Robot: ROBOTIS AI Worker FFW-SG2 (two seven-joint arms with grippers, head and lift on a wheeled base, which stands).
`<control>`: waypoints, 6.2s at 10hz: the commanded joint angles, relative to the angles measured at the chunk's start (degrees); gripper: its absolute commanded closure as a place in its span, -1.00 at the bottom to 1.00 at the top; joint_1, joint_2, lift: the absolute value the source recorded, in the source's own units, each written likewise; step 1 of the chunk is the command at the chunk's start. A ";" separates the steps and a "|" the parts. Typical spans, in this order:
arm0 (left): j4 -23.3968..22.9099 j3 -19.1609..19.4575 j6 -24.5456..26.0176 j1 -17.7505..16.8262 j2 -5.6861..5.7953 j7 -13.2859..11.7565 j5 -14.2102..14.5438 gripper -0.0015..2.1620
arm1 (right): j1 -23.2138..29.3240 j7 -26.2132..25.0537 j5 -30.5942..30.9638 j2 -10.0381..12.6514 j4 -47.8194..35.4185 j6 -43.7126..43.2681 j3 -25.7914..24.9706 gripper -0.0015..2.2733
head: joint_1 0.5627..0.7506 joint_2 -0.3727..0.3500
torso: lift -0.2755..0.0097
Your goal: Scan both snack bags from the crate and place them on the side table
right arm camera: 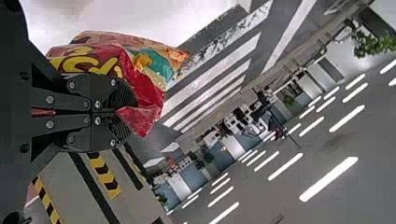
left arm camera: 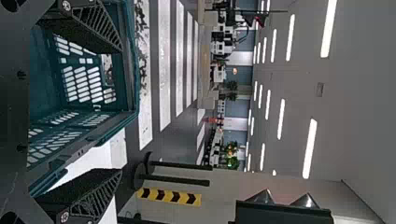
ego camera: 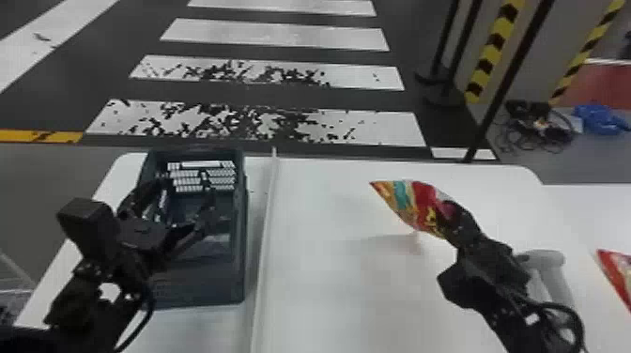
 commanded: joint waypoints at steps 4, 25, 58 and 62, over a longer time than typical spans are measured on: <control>0.16 0.01 0.00 0.00 0.00 0.09 -0.05 -0.91 | 6.53 2.98 11.19 0.14 1.61 -1.22 2.04 0.93 | 0.41 -0.03 | 0.24; 0.51 0.36 -0.70 0.70 -0.09 -0.18 -0.05 -0.91 | -6.74 25.39 -48.40 0.14 -3.13 39.21 -10.61 0.98 | 0.41 -0.18 | 0.24; 1.04 0.80 -1.76 1.14 0.26 -0.35 0.39 -0.91 | -9.20 26.18 -38.99 0.14 9.00 33.05 2.83 0.98 | 0.41 0.22 | 0.24; 1.13 0.80 -1.76 1.05 0.18 -0.35 0.39 -0.91 | -9.55 26.18 -38.47 0.14 9.88 32.70 1.16 0.98 | 0.41 0.18 | 0.24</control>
